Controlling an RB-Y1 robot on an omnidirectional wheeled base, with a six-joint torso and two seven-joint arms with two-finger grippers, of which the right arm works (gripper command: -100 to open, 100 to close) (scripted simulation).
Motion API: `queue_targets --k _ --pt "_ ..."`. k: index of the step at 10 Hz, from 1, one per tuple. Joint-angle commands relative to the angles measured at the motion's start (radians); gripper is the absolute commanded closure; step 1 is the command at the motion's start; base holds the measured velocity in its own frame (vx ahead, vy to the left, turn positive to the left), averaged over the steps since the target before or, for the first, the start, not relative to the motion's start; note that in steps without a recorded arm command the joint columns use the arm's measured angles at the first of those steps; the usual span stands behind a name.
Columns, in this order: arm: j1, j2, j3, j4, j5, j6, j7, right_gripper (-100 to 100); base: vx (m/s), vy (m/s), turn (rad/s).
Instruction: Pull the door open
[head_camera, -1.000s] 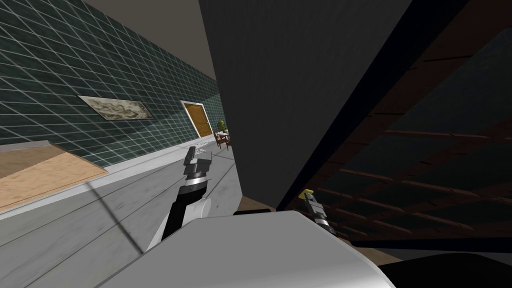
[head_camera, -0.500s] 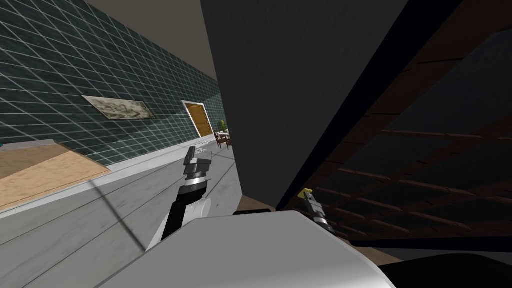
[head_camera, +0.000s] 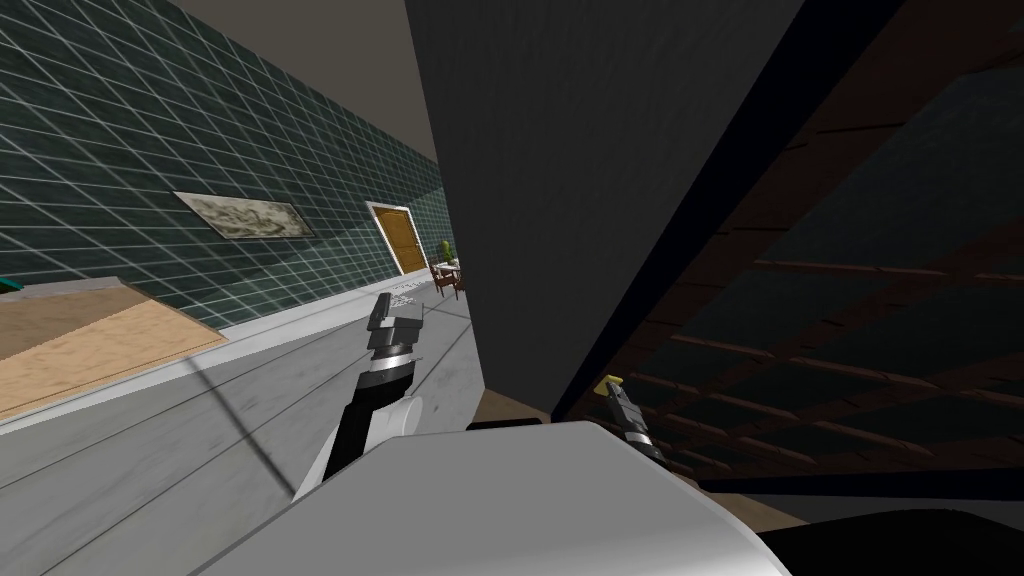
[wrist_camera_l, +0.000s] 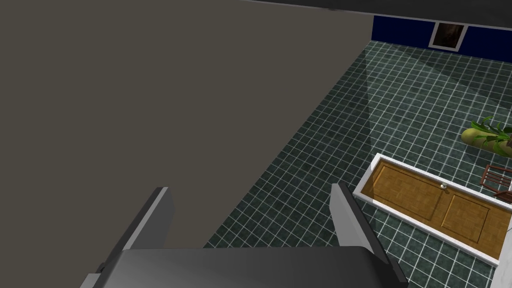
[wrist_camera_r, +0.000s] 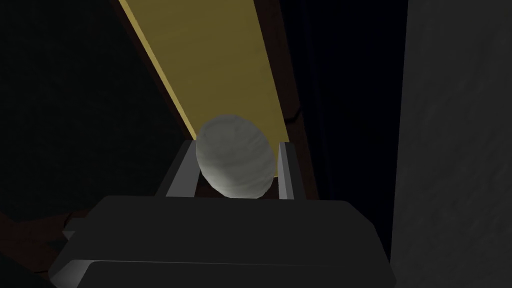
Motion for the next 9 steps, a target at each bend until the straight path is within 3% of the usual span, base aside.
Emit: queue_targets --k 1,9 --pt "0.000 0.003 0.002 -0.002 -0.002 0.005 -0.048 100 -0.023 -0.004 0.006" --pt "-0.017 0.008 0.011 -0.001 -0.009 0.016 -0.235 100 -0.030 -0.009 0.012"
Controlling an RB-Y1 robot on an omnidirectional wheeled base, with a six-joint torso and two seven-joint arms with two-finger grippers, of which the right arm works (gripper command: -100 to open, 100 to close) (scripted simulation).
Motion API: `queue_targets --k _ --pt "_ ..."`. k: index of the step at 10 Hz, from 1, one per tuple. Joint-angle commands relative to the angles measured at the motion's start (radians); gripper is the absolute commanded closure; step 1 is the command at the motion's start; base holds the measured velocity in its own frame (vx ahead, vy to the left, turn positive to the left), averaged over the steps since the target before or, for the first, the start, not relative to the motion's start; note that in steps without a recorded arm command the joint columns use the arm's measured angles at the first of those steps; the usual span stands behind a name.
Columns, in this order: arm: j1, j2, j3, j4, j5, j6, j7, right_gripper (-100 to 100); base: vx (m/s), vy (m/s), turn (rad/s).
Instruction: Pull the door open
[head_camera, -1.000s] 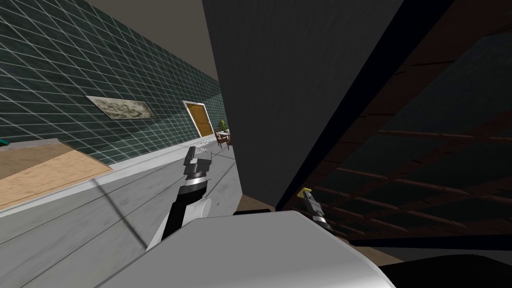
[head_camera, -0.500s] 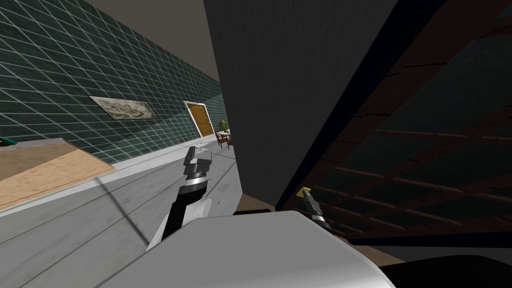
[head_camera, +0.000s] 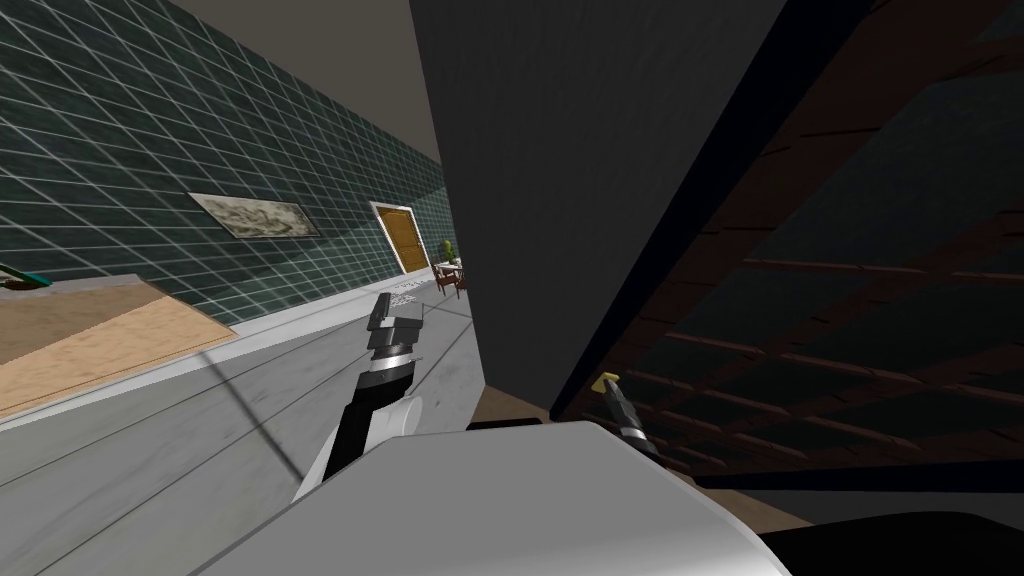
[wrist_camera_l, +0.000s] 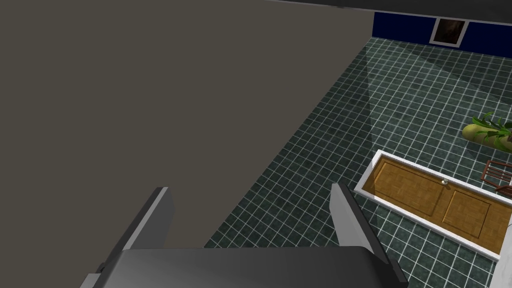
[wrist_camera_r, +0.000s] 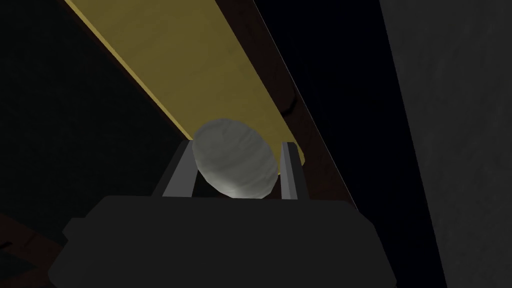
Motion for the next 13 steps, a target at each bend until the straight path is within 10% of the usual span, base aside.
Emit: queue_targets --k 1,13 --pt "-0.003 0.002 0.002 0.003 -0.003 0.003 -0.050 100 -0.035 -0.012 0.010" --pt "-0.033 0.011 0.017 0.004 -0.016 0.023 -0.335 100 -0.034 -0.009 0.011"
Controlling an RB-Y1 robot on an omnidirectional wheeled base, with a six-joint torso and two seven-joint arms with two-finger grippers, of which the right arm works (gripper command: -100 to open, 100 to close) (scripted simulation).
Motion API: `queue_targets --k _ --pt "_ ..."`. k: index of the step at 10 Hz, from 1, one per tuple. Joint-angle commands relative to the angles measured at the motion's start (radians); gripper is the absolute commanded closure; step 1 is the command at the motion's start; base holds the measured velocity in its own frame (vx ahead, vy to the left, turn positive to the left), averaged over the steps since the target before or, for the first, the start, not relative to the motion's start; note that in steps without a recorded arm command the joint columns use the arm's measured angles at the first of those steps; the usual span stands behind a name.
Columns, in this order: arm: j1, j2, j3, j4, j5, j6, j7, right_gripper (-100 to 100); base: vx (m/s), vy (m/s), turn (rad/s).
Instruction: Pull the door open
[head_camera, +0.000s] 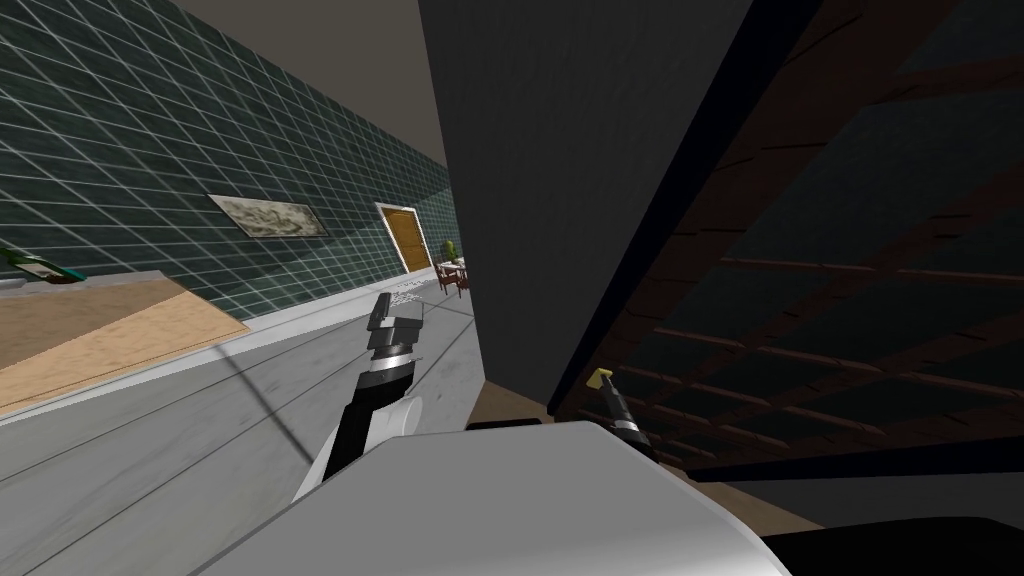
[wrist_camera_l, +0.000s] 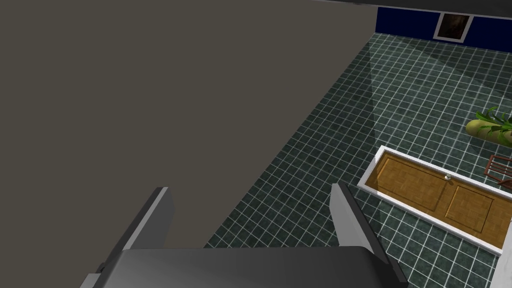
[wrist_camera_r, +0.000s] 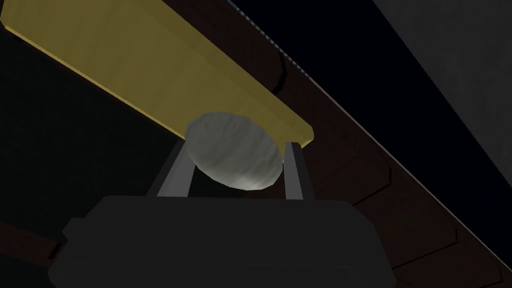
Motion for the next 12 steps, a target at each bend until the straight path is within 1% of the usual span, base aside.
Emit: queue_targets --k 1,2,3,4,6,7,8,9,10,11,12 --pt "0.001 0.004 0.003 0.002 -0.001 0.004 -0.031 100 -0.026 -0.007 0.007" --pt "-0.004 0.006 0.005 0.003 -0.003 0.008 -0.070 100 -0.026 -0.011 0.008" --pt "-0.004 0.006 0.005 0.003 -0.003 0.008 -0.073 100 -0.026 -0.013 0.011" --pt "-0.009 0.007 0.008 0.003 -0.005 0.011 -0.113 100 -0.028 -0.013 0.012" --pt "-0.014 0.009 0.010 0.003 -0.007 0.014 -0.156 100 -0.049 -0.014 0.015" --pt "-0.019 0.010 0.013 0.003 -0.010 0.018 -0.187 100 -0.044 -0.013 0.011" --pt "-0.019 0.010 0.013 0.003 -0.010 0.018 -0.198 100 -0.032 -0.007 0.009" --pt "-0.024 0.012 0.015 0.003 -0.012 0.021 -0.234 100 -0.036 -0.010 0.010" --pt "-0.024 0.012 0.015 0.003 -0.012 0.021 -0.239 100 -0.028 -0.008 0.009" --pt "-0.029 0.013 0.018 0.004 -0.014 0.025 -0.279 100 -0.030 -0.014 0.011" --pt "-0.034 0.015 0.020 0.004 -0.016 0.028 -0.306 100 -0.048 -0.021 0.025"
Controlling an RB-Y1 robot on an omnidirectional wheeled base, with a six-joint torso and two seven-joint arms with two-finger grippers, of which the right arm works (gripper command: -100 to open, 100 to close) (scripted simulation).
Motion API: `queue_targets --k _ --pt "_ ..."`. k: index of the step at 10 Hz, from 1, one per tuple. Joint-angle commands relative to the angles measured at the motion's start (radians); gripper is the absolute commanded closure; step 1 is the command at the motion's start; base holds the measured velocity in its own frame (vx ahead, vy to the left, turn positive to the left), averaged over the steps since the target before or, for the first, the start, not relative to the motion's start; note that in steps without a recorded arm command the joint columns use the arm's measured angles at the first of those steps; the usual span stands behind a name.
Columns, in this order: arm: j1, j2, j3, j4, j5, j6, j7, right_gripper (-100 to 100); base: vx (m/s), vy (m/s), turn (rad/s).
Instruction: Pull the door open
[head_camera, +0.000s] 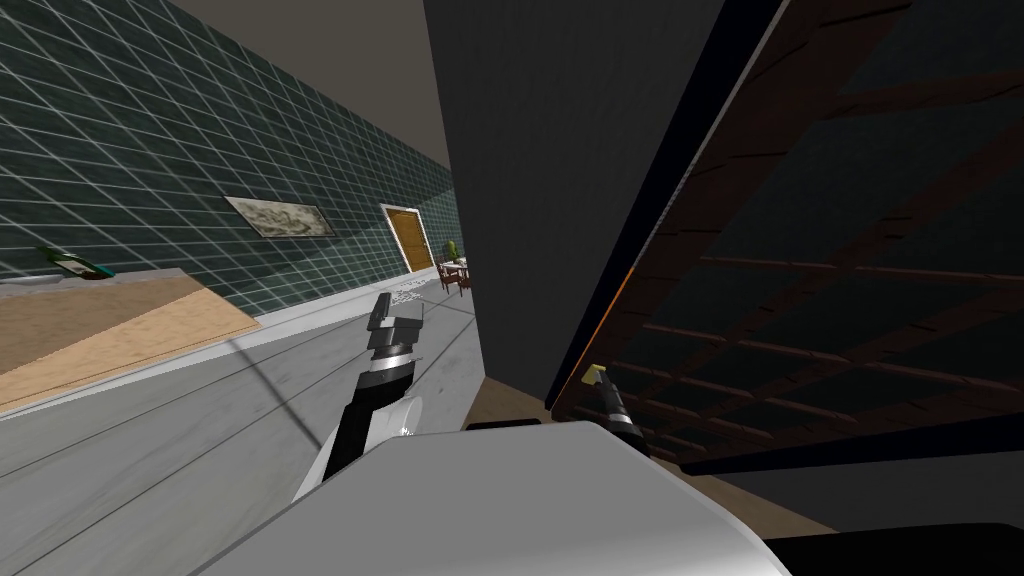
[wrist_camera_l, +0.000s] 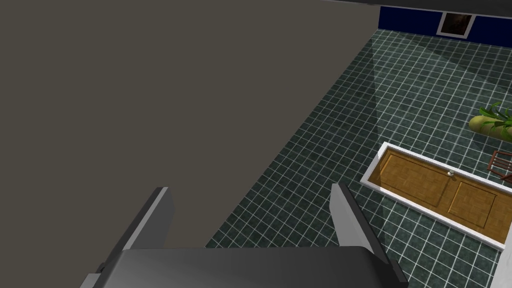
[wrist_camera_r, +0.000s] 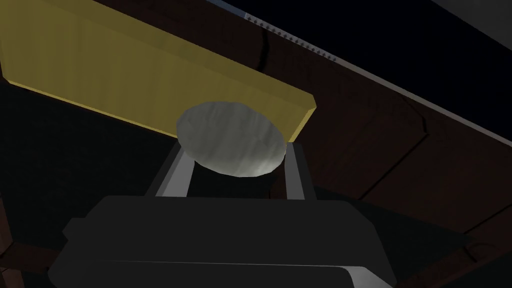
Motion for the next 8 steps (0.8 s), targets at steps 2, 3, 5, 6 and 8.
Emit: queue_targets --k 2,3,5,6,8 --pt "-0.003 0.010 0.008 -0.007 -0.003 0.017 -0.073 100 -0.043 -0.018 0.011" --pt "-0.003 0.010 0.008 -0.007 -0.003 0.017 -0.079 100 -0.038 -0.008 0.009" --pt "-0.008 0.012 0.011 -0.007 -0.005 0.020 -0.121 100 -0.034 -0.004 0.007" --pt "-0.013 0.013 0.013 -0.006 -0.007 0.024 -0.162 100 -0.040 -0.014 0.012" --pt "-0.019 0.015 0.016 -0.006 -0.009 0.027 -0.204 100 -0.050 -0.020 0.019"
